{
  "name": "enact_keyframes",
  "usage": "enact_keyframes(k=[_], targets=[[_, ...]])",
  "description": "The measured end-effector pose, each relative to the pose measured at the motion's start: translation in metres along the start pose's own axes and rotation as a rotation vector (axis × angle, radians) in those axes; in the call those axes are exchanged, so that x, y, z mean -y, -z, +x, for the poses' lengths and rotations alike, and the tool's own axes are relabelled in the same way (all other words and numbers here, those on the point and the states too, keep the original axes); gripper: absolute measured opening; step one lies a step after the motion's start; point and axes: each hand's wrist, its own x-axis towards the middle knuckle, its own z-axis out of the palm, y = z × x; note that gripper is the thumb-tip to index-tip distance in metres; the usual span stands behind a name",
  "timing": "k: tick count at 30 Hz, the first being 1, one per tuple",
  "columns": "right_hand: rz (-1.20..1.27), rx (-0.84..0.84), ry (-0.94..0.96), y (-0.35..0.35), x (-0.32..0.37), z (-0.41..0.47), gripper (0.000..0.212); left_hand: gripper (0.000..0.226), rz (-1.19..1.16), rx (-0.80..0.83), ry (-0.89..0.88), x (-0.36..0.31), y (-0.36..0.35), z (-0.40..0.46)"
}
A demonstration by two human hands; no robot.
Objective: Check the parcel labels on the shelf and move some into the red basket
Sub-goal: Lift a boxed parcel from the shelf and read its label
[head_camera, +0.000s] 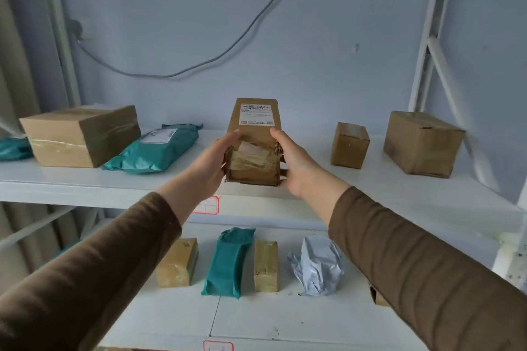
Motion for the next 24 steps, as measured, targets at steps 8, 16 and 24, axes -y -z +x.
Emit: enact_keyframes(k=[8, 16, 24], targets=[[0.019, -0.012, -0.017, -0.041, -0.013, 0.078, 0.041, 0.023, -0.005, -0.054, 0.097, 0.005, 0.038, 0.063], [-0.068, -0.038, 0.032, -0.063, -0.029, 0.123, 0.068, 0.027, 0.012, -0.091, 0.164, 0.013, 0.059, 0.096], [-0.339, -0.173, 0.264, -0.026, -0.016, 0.117, 0.051, 0.058, 0.577, -0.259, -0.313, -0.011, 0.048, 0.112]])
